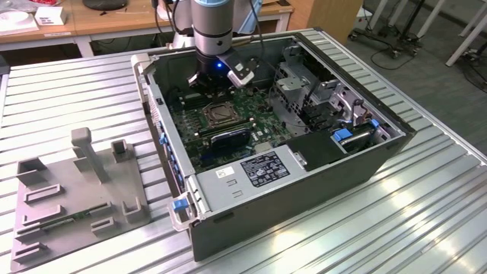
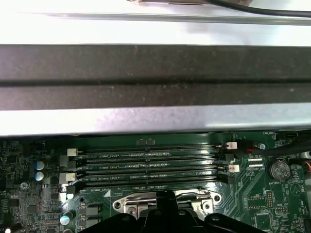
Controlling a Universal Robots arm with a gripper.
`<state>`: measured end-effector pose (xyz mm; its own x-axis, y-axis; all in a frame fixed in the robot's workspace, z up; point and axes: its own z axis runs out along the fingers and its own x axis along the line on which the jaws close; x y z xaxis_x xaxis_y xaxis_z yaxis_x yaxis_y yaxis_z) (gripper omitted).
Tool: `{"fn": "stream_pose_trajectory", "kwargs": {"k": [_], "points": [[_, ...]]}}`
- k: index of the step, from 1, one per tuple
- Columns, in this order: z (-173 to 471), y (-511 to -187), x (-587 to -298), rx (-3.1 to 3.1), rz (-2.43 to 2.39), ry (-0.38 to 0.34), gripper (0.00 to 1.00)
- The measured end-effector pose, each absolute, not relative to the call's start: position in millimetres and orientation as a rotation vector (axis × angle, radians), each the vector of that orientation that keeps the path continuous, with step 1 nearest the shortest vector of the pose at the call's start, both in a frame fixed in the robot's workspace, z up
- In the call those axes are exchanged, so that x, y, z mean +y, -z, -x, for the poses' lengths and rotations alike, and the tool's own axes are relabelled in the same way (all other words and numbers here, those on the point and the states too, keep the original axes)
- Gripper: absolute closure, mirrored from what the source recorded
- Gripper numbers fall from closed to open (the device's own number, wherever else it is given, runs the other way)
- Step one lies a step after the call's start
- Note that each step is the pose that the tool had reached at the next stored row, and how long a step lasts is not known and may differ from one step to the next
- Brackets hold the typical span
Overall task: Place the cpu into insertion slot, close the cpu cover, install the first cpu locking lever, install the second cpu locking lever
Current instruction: 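Install the first cpu locking lever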
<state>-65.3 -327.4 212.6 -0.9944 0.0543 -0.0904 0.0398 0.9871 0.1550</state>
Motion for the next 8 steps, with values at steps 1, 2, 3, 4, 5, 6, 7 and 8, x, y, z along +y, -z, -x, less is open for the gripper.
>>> {"fn": "stream_pose_trajectory", "kwargs": {"k": [1,2,3,4,5,6,7,8], "points": [[65.3,-212.6,-327.4,3.037,-0.072,-0.234,0.89],[65.6,-212.6,-327.5,3.037,-0.072,-0.234,0.89],[65.9,-212.6,-327.5,3.037,-0.072,-0.234,0.89],[65.9,-212.6,-327.5,3.037,-0.072,-0.234,0.89],[65.9,-212.6,-327.5,3.037,-0.072,-0.234,0.89],[65.9,-212.7,-327.5,3.037,-0.072,-0.234,0.89],[66.0,-212.9,-327.5,3.037,-0.072,-0.234,0.89],[66.0,-213.2,-327.5,3.037,-0.072,-0.234,0.89]]}}
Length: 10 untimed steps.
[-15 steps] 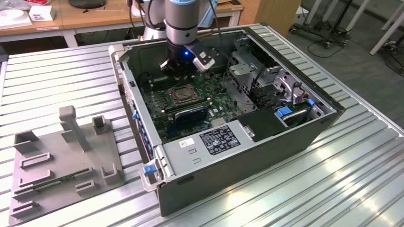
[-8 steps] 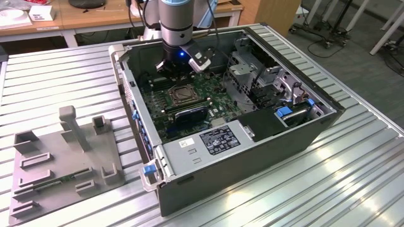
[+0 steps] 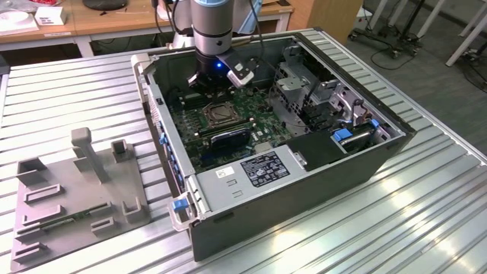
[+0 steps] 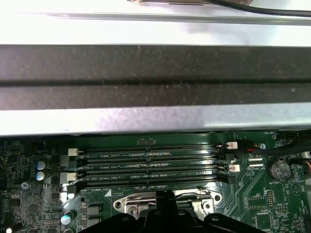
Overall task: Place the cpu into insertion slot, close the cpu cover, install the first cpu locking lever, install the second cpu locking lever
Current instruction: 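Install the first cpu locking lever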
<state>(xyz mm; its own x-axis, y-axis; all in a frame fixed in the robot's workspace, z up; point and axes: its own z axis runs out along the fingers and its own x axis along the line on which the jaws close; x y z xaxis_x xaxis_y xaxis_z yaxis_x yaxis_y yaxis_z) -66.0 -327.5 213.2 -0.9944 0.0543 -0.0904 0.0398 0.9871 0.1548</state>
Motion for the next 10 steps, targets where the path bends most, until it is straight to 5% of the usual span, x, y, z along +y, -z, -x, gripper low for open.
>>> {"fn": "stream_pose_trajectory", "kwargs": {"k": [10], "points": [[65.9,-216.5,-327.5,3.037,-0.072,-0.234,0.89]]}}
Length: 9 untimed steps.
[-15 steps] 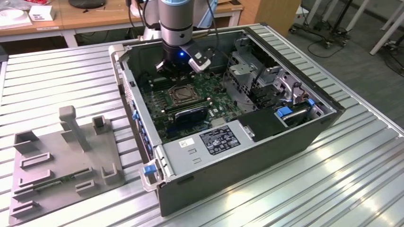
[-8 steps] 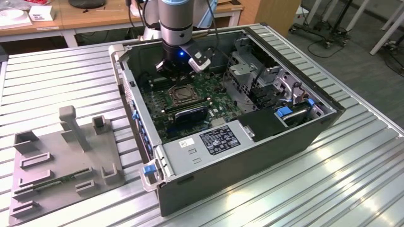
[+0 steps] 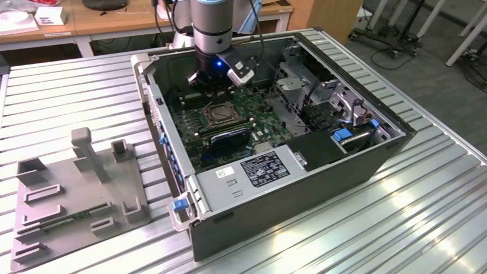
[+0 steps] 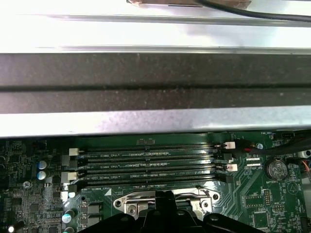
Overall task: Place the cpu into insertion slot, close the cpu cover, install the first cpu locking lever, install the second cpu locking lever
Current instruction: 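Install the first cpu locking lever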
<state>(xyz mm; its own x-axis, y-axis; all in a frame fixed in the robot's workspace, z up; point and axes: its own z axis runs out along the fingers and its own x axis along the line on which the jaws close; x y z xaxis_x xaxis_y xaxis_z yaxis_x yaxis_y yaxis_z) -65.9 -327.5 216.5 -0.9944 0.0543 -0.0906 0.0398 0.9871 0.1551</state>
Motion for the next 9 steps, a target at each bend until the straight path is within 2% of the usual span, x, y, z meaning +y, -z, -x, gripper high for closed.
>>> {"fn": "stream_pose_trajectory", "kwargs": {"k": [9], "points": [[66,-228,-327,3.037,-0.072,-0.236,0.89]]}}
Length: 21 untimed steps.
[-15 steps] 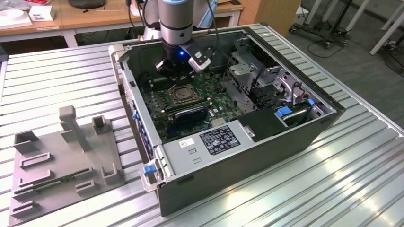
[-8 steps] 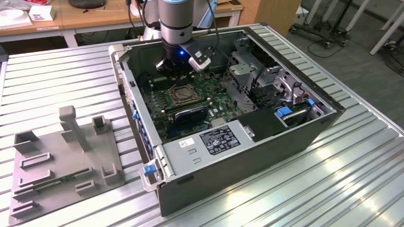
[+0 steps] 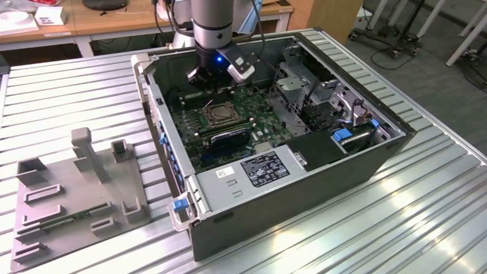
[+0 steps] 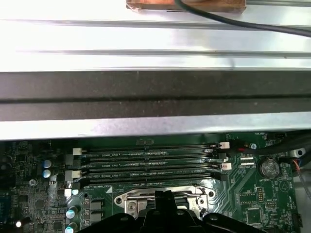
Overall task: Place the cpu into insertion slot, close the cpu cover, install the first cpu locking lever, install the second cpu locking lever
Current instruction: 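Install the first cpu locking lever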
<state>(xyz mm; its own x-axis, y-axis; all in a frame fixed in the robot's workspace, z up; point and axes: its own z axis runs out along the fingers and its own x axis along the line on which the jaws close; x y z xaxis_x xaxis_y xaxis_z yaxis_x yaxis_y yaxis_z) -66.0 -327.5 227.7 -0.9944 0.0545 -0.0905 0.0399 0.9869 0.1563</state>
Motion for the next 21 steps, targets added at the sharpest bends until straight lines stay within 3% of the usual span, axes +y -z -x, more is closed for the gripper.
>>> {"fn": "stream_pose_trajectory", "kwargs": {"k": [3,7,21], "points": [[66.0,-228.2,-327.5,3.036,-0.073,-0.250,0.89],[66.1,-228.2,-327.6,3.028,-0.076,-0.343,0.89],[66.1,-220.5,-327.7,3.026,-0.077,-0.360,0.89]]}}
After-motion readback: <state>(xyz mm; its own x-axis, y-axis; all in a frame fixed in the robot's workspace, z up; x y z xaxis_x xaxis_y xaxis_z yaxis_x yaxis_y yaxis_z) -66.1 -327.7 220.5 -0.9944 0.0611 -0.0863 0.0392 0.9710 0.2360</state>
